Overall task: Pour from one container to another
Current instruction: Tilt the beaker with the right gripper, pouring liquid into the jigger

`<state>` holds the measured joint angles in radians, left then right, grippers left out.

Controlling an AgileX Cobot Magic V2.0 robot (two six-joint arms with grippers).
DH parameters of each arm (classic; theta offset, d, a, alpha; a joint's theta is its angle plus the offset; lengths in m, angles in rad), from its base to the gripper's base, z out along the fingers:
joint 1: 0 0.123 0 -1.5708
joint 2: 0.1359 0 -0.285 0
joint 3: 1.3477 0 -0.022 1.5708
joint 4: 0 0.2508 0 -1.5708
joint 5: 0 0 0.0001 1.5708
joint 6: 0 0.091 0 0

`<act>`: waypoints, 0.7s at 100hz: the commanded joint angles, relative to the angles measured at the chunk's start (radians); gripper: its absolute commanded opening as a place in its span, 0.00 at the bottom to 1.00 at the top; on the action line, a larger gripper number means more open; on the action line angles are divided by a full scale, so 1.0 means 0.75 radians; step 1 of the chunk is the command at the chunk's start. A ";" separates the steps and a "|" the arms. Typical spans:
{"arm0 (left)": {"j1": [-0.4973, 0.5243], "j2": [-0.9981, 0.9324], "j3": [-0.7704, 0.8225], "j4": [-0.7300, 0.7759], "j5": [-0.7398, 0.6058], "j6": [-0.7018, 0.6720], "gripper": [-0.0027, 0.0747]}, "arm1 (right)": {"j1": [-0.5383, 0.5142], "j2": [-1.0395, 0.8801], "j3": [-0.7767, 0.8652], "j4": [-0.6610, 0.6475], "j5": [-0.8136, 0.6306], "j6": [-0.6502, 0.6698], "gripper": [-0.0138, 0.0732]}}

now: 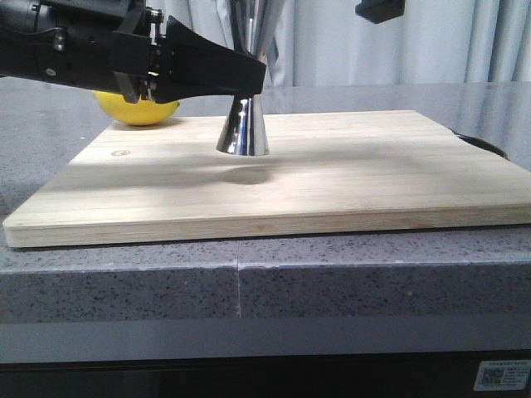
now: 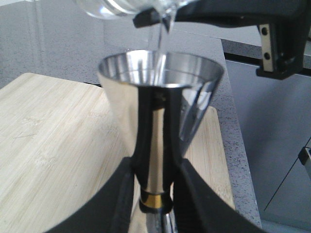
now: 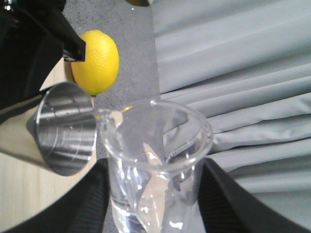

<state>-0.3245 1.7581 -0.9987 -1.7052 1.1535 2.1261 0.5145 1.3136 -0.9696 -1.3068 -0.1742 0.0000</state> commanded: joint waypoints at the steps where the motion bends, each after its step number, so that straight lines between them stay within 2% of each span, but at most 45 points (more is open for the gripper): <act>1: -0.011 -0.057 -0.038 -0.090 0.155 0.004 0.21 | 0.000 -0.054 -0.052 -0.003 -0.015 0.000 0.42; 70: -0.011 -0.057 -0.038 -0.090 0.155 0.004 0.21 | 0.000 -0.054 -0.052 -0.080 0.017 0.000 0.42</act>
<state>-0.3245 1.7581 -0.9987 -1.7052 1.1535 2.1261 0.5145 1.3136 -0.9696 -1.3604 -0.1580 0.0000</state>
